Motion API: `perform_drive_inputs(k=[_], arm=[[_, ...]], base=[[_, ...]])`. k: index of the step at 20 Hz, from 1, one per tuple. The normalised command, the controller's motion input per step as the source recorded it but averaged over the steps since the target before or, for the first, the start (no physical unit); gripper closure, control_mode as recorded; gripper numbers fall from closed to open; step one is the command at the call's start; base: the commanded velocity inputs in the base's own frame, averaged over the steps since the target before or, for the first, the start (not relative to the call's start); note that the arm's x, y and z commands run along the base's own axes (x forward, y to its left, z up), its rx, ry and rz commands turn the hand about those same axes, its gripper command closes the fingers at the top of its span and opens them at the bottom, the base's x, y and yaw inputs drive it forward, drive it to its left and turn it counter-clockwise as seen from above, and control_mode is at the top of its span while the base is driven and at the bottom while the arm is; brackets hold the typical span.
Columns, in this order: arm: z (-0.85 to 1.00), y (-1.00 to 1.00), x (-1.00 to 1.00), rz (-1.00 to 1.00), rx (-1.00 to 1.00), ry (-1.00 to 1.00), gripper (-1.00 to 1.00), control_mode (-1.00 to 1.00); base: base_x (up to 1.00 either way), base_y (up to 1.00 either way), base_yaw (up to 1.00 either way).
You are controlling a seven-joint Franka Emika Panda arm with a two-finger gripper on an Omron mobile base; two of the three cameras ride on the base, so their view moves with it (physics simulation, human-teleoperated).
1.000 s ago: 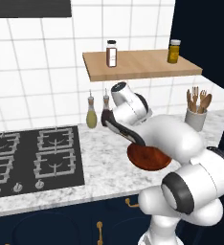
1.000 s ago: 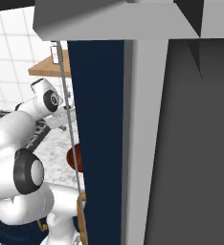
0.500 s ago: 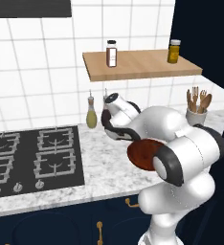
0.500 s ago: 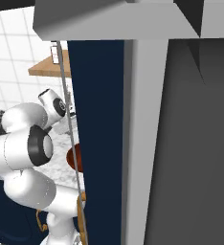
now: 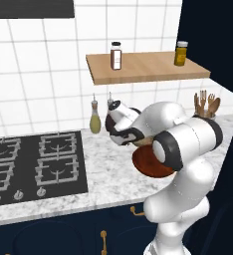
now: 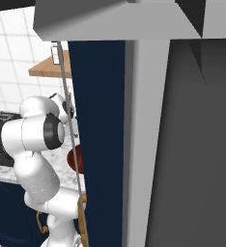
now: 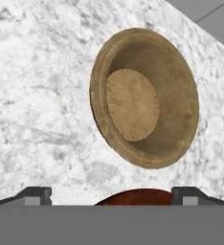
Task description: Pick up the bowls on the counter and stack them on top of one another in the open cabinet. Place the smaller bowl on top of the larger bowl.
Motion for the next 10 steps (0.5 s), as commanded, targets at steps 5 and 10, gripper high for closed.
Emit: perform_drive_inputs(k=[5, 10], arm=[[-0.31, -0.26, 0.3, -0.01, 0.0, 0.0, -1.0, -1.0], [-0.31, -0.07, 0.38, -0.01, 0.0, 0.0, -1.0, -1.0]], base=[[0.0, 0.0, 0.0], [0.0, 0.0, 0.0]])
